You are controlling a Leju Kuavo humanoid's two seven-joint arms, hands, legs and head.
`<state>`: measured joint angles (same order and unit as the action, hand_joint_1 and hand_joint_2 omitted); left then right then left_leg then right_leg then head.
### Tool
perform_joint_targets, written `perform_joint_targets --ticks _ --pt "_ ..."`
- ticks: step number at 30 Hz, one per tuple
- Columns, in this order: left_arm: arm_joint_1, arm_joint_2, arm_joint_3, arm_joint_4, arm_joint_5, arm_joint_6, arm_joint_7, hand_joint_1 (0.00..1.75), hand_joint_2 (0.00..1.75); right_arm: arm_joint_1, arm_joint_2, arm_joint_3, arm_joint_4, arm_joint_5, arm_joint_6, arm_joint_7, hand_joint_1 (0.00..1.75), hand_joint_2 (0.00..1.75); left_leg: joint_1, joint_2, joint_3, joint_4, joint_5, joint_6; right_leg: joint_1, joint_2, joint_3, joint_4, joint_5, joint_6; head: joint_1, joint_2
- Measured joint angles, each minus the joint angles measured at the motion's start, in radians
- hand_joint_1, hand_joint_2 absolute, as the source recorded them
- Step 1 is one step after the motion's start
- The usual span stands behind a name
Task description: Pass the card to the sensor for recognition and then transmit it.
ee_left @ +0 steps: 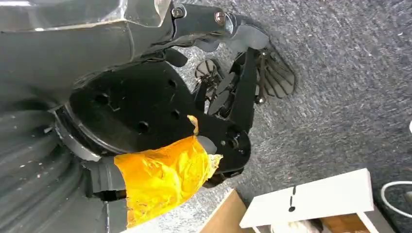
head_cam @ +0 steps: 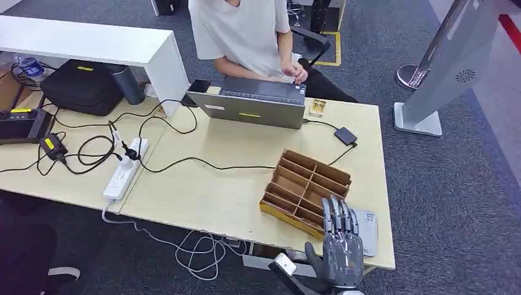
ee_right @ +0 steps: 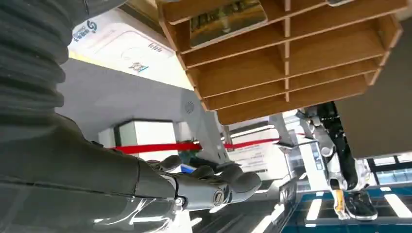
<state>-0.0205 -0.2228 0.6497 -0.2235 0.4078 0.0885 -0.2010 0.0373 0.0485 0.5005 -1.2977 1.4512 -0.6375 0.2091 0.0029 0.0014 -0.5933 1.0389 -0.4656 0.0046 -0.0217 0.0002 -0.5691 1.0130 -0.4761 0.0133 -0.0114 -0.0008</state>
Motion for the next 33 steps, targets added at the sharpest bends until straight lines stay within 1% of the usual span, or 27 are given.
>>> perform_joint_targets --ticks 6,8,12,19,28,33 --pt "0.0 0.008 0.0 0.0 -0.005 -0.007 0.01 0.0 1.75 -0.017 0.011 -0.003 0.079 0.029 -0.034 0.025 0.0 1.75 0.0 0.0 0.0 0.0 0.0 0.0 0.0 0.0 0.0 0.0 0.0 0.0 0.0 0.0" --pt "0.0 0.01 0.0 0.0 -0.006 -0.022 0.015 0.0 1.75 -0.025 0.018 -0.007 0.108 0.036 -0.043 0.032 0.0 1.75 0.0 0.0 0.0 0.0 0.0 0.0 0.0 0.0 0.0 0.0 0.0 0.0 0.0 0.0" --pt "0.0 0.016 0.0 0.0 -0.008 -0.032 0.022 0.0 1.75 -0.036 0.029 -0.013 0.148 0.039 -0.048 0.032 0.0 1.75 0.0 0.0 0.0 0.0 0.0 0.0 0.0 0.0 0.0 0.0 0.0 0.0 0.0 0.0" --pt "0.0 0.021 0.0 0.0 -0.015 -0.036 0.03 0.0 1.75 -0.049 0.052 -0.031 0.189 0.022 -0.048 0.008 0.0 1.75 0.0 0.0 0.0 0.0 0.0 0.0 0.0 0.0 0.0 0.0 0.0 0.0 0.0 0.0" --pt "0.0 0.023 0.0 0.0 -0.024 -0.04 0.032 0.0 1.75 -0.083 0.08 -0.035 0.234 0.018 -0.045 -0.005 0.0 1.75 0.0 0.0 0.0 0.0 0.0 0.0 0.0 0.0 0.0 0.0 0.0 0.0 0.0 0.0" --pt "0.0 0.023 0.0 0.0 -0.027 -0.041 0.032 0.0 1.75 -0.087 0.088 -0.049 0.246 0.015 -0.047 -0.014 0.0 1.75 0.0 0.0 0.0 0.0 0.0 0.0 0.0 0.0 0.0 0.0 0.0 0.0 0.0 0.0"
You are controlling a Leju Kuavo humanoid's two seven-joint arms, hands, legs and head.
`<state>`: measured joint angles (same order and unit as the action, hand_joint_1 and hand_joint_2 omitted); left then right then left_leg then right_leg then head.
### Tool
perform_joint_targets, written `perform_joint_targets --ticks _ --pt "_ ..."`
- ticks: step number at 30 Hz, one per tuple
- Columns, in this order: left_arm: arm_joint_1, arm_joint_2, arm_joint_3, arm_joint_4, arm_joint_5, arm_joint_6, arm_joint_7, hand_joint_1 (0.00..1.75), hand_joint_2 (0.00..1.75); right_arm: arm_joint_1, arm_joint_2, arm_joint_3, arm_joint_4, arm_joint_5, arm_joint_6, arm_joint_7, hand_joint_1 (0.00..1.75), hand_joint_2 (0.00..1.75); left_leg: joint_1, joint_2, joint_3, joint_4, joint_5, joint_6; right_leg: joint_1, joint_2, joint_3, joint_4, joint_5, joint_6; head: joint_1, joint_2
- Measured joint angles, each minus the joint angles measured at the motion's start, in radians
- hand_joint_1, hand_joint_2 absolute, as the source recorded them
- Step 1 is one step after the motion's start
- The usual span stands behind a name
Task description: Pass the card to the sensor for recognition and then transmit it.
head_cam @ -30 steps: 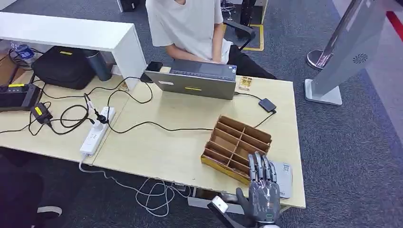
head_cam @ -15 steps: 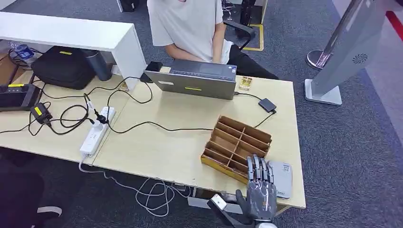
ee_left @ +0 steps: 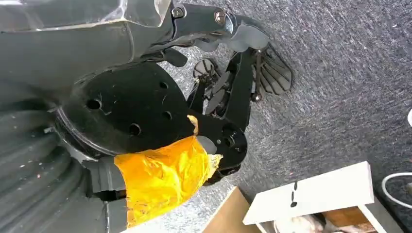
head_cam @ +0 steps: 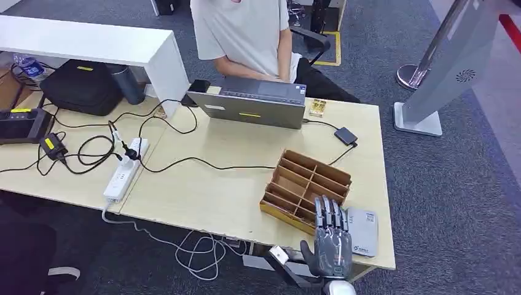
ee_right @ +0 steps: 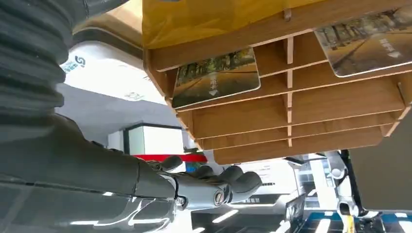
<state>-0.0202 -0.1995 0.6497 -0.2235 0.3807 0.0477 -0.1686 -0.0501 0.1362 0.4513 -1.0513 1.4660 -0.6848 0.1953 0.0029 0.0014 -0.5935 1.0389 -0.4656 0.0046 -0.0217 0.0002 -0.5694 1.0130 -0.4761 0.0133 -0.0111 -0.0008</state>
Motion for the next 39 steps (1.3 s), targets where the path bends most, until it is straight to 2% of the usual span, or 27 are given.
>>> perform_joint_targets --ticks 15,16,39 --pt "0.0 0.001 0.0 0.0 0.0 -0.002 0.0 0.0 1.75 -0.004 0.006 -0.008 0.012 -0.011 0.0 0.0 0.0 1.75 0.0 0.0 0.0 0.0 0.0 0.0 0.0 0.0 0.0 0.0 0.0 0.0 0.0 0.0" --pt "0.0 0.001 0.0 0.0 -0.001 -0.002 0.0 0.0 1.75 -0.004 0.006 -0.009 0.013 -0.011 0.0 0.0 1.75 1.75 0.0 0.0 0.0 0.0 0.0 0.0 0.0 0.0 0.0 0.0 0.0 0.0 0.0 0.0" --pt "0.0 0.001 0.0 0.0 -0.015 -0.005 -0.003 0.0 1.75 0.01 0.013 -0.044 -0.018 -0.159 0.0 -0.071 1.75 1.75 0.0 0.0 0.0 0.0 0.0 0.0 0.0 0.0 -0.001 0.0 0.0 0.0 0.0 0.0"
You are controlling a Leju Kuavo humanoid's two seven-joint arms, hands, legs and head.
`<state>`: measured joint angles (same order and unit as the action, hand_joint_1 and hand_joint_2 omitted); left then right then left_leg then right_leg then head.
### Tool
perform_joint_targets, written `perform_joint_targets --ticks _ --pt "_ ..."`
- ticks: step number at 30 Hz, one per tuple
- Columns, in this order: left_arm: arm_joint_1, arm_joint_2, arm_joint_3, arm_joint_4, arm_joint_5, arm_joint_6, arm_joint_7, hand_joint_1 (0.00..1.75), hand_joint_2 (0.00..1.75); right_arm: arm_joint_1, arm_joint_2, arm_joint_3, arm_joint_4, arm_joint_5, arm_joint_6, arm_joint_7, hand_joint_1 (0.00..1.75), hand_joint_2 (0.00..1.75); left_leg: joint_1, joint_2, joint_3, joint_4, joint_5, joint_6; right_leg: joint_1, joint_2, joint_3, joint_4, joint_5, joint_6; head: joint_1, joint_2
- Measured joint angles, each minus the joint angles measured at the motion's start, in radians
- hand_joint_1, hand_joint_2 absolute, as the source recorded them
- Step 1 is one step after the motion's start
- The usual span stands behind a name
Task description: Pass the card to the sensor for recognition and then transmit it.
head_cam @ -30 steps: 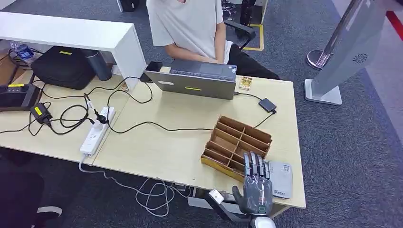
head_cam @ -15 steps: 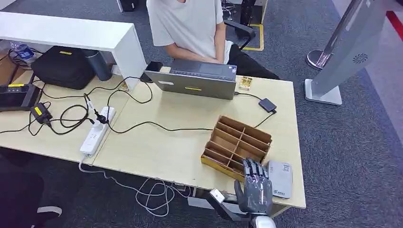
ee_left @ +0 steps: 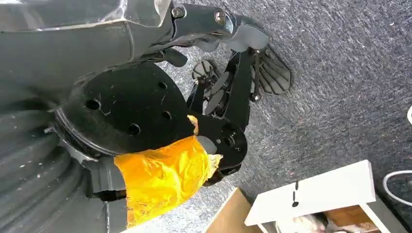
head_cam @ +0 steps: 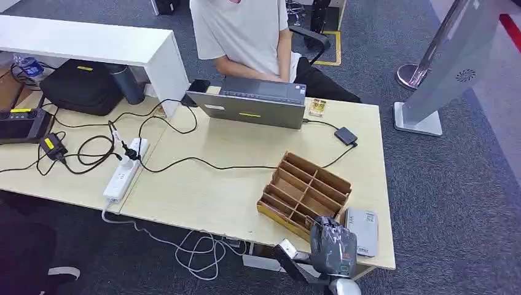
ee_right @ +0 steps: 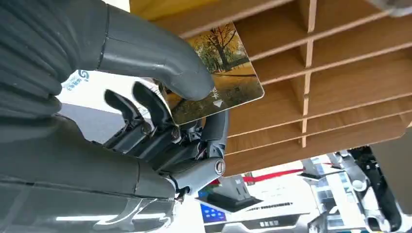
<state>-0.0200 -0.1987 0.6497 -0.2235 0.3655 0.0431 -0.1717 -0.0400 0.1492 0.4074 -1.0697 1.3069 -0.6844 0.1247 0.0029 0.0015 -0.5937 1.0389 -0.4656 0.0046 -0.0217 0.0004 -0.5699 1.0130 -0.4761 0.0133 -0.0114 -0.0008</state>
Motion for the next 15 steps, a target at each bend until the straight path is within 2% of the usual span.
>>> perform_joint_targets --ticks 9,15 --pt "0.001 0.0 0.0 0.0 -0.005 0.024 -0.034 0.0 1.75 0.019 0.0 -0.022 -0.032 -0.036 0.0 -0.022 1.75 1.75 0.0 0.0 0.0 0.0 0.0 0.0 0.0 0.0 0.0 0.0 0.0 0.0 0.0 0.0" --pt "0.001 -0.002 0.0 0.0 -0.037 0.04 -0.026 0.0 1.75 0.02 0.0 -0.031 -0.035 -0.098 0.006 -0.056 1.75 1.75 0.0 0.0 0.0 0.0 0.0 0.0 0.0 0.0 0.0 0.0 0.0 0.0 0.0 0.0"
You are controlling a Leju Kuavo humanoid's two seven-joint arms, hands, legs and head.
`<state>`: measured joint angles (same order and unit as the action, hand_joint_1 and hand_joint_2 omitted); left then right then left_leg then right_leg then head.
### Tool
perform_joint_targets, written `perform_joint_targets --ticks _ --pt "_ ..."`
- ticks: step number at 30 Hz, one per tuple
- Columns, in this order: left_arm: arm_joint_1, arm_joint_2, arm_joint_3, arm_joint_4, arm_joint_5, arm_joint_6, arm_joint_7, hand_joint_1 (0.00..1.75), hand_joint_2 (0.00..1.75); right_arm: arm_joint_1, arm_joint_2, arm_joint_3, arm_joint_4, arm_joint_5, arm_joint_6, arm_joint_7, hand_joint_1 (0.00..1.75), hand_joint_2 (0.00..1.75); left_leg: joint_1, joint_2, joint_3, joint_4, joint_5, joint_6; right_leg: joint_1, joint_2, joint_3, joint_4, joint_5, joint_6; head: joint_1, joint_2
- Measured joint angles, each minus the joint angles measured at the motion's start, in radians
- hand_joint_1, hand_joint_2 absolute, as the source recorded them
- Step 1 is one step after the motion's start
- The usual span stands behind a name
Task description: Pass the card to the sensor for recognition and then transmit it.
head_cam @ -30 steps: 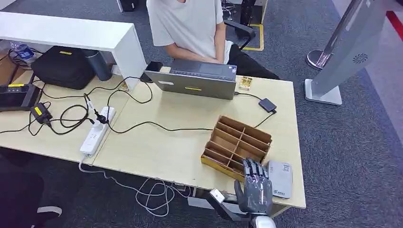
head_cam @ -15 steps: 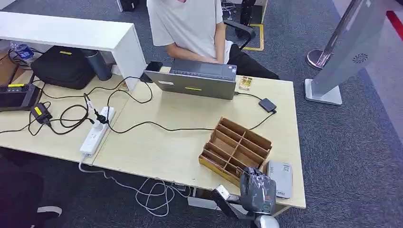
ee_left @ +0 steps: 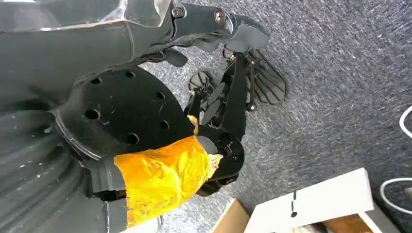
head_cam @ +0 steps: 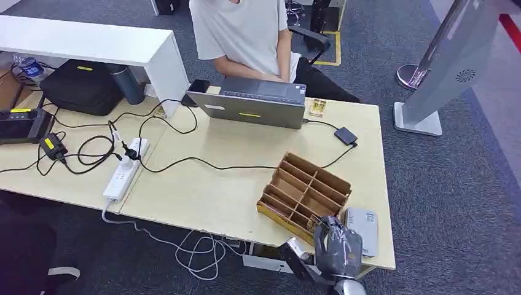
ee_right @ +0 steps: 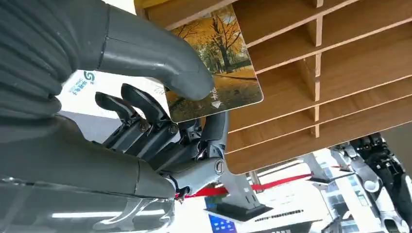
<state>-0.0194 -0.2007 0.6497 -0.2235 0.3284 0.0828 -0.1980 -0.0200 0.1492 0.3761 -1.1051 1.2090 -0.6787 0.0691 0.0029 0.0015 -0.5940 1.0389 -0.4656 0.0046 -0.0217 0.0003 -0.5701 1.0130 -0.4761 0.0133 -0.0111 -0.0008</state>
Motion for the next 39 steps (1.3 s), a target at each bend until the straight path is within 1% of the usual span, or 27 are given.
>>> perform_joint_targets --ticks 6,10,17,19,22,24,26,28,29,31,33,36,39 --pt "0.001 -0.002 0.0 0.0 -0.013 0.005 0.006 0.0 1.75 0.026 -0.004 -0.006 -0.091 -0.126 0.067 -0.052 1.75 1.75 0.0 0.0 0.0 0.0 0.0 0.0 0.0 0.0 0.0 0.0 0.0 0.0 0.0 0.0" --pt "0.001 -0.006 0.0 0.0 -0.021 0.013 -0.004 0.0 1.75 0.044 -0.019 -0.009 -0.18 -0.252 0.133 -0.085 1.75 1.75 0.0 0.0 0.0 0.0 0.0 0.0 0.0 0.0 -0.001 0.0 0.0 0.0 0.0 0.0" --pt "0.006 -0.014 0.0 0.002 -0.034 0.013 -0.034 0.0 1.75 0.073 -0.039 -0.063 -0.366 -0.563 0.286 -0.197 1.75 1.75 0.0 0.0 0.0 0.0 0.0 0.0 0.0 0.0 0.0 0.0 0.0 0.0 0.0 0.0" --pt "0.007 -0.016 0.0 0.002 -0.038 0.013 -0.037 0.0 1.75 0.075 -0.044 -0.08 -0.41 -0.584 0.304 -0.208 1.75 1.75 0.0 0.0 0.0 0.0 0.0 0.0 0.0 0.0 0.0 0.0 0.0 0.0 0.0 0.0" --pt "0.01 -0.018 0.0 0.002 -0.042 0.013 -0.043 0.0 1.75 0.072 -0.05 -0.102 -0.463 -0.579 0.316 -0.209 1.75 1.75 0.0 0.0 0.0 0.0 0.0 0.0 0.0 0.0 0.0 0.0 0.0 0.0 0.0 0.0" --pt "0.012 -0.018 0.0 0.002 -0.044 0.013 -0.044 0.0 1.75 0.06 -0.054 -0.113 -0.488 -0.555 0.315 -0.203 1.75 1.75 0.0 0.0 0.0 0.0 0.0 0.0 0.0 0.001 0.0 0.0 0.0 0.0 0.0 0.0" --pt "0.013 -0.018 0.0 0.002 -0.049 0.016 -0.044 0.0 1.75 0.036 -0.057 -0.125 -0.503 -0.504 0.309 -0.178 1.75 1.75 0.0 0.001 0.0 0.0 0.0 0.0 0.0 0.001 0.0 0.0 0.0 0.0 0.0 0.0" --pt "0.012 -0.018 0.0 0.002 -0.055 0.021 -0.044 0.0 1.75 -0.001 -0.06 -0.137 -0.506 -0.427 0.293 -0.146 1.75 1.75 0.0 0.001 0.0 0.0 0.0 0.0 0.0 0.001 0.0 0.0 0.001 0.0 0.0 0.0" --pt "0.012 -0.018 0.0 0.002 -0.06 0.023 -0.044 0.0 1.75 -0.016 -0.061 -0.147 -0.506 -0.351 0.272 -0.12 1.75 1.75 0.0 0.001 0.0 0.0 0.001 0.0 0.0 0.001 0.0 0.0 0.001 0.0 0.0 0.0" --pt "0.012 -0.018 0.0 0.002 -0.067 0.027 -0.043 0.0 1.75 -0.051 -0.064 -0.161 -0.501 -0.26 0.257 -0.088 1.75 1.75 0.0 0.001 0.0 0.0 0.001 0.0 0.0 0.001 0.0 0.0 0.001 0.0 0.0 0.0" --pt "0.011 -0.015 0.0 0.002 -0.068 0.027 -0.035 0.0 1.75 -0.115 -0.071 -0.179 -0.48 -0.11 0.239 -0.041 1.75 1.75 0.0 0.002 0.0 0.0 0.001 0.0 0.0 0.003 -0.001 0.0 0.002 -0.001 0.0 0.0" --pt "0.009 -0.011 0.0 0.002 -0.066 0.027 -0.02 0.0 1.75 -0.212 -0.098 -0.204 -0.417 0.107 0.222 0.025 1.75 1.75 0.0 0.002 0.0 0.0 0.002 0.0 0.0 0.002 -0.001 0.0 0.003 -0.001 0.0 0.0" --pt "0.008 -0.004 0.0 0.002 -0.059 0.026 -0.008 0.0 1.75 -0.29 -0.125 -0.208 -0.351 0.254 0.218 0.069 1.75 1.75 0.0 0.002 0.0 0.0 0.003 0.0 0.0 0.002 -0.001 0.0 0.004 0.0 0.0 0.0"
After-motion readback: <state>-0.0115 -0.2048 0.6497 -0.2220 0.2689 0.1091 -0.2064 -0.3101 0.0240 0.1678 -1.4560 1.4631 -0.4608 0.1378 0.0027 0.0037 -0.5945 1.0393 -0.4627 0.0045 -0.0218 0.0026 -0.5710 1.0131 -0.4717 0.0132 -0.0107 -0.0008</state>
